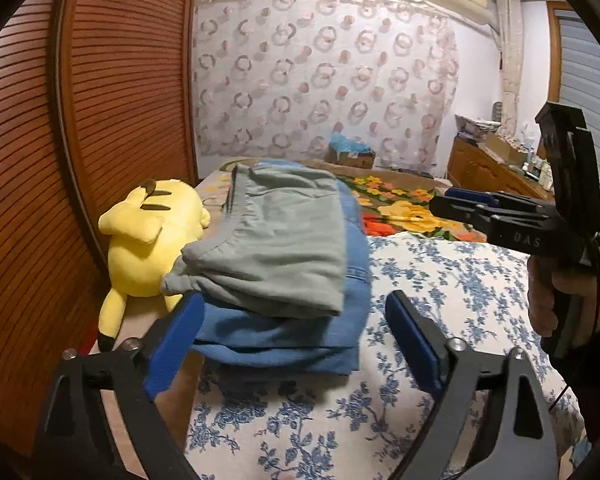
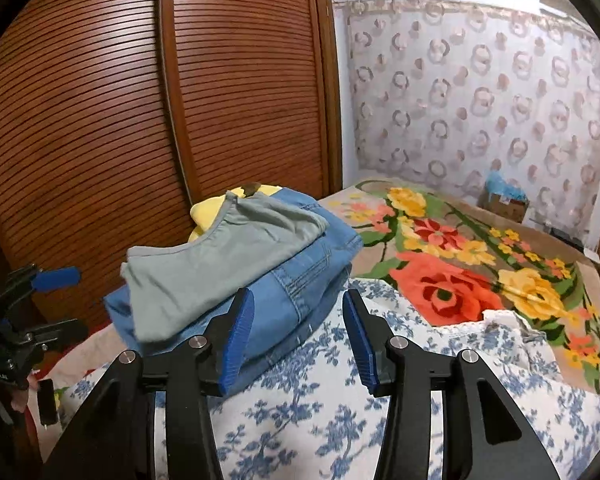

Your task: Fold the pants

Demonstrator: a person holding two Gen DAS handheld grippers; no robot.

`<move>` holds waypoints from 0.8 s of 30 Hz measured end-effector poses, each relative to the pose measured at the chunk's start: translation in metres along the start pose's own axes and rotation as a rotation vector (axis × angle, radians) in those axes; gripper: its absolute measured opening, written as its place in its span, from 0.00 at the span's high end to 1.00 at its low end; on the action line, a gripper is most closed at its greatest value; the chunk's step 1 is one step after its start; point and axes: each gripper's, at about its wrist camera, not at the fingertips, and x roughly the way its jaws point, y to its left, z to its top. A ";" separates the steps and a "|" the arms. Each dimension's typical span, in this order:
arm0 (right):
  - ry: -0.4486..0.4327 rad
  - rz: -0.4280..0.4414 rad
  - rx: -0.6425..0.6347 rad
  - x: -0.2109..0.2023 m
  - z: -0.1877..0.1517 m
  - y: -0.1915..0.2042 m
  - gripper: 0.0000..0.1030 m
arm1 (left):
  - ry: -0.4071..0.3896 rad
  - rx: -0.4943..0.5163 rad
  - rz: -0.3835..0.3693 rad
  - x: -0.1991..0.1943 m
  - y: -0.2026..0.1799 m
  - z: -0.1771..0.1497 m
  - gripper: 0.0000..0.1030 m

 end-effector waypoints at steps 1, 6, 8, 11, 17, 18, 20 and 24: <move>-0.004 -0.001 0.002 -0.006 -0.002 0.002 0.53 | -0.006 0.001 -0.004 -0.003 -0.002 0.000 0.10; -0.017 -0.014 0.007 -0.034 -0.016 0.012 0.52 | -0.024 0.024 0.002 -0.018 -0.015 -0.001 0.09; -0.020 -0.021 0.014 -0.045 -0.023 0.015 0.51 | -0.026 0.037 0.002 -0.022 -0.020 -0.002 0.09; -0.022 -0.038 0.032 -0.061 -0.034 0.018 0.48 | -0.026 0.045 -0.014 -0.026 -0.027 -0.004 0.09; -0.023 -0.092 0.055 -0.097 -0.054 0.027 0.43 | -0.024 0.077 -0.055 -0.033 -0.047 -0.011 0.09; -0.025 -0.103 0.061 -0.104 -0.057 0.029 0.42 | -0.024 0.080 -0.060 -0.034 -0.050 -0.012 0.09; -0.027 -0.124 0.072 -0.119 -0.064 0.031 0.41 | -0.024 0.084 -0.080 -0.036 -0.058 -0.013 0.09; -0.037 -0.168 0.084 -0.148 -0.076 0.040 0.38 | -0.021 0.098 -0.106 -0.039 -0.075 -0.016 0.09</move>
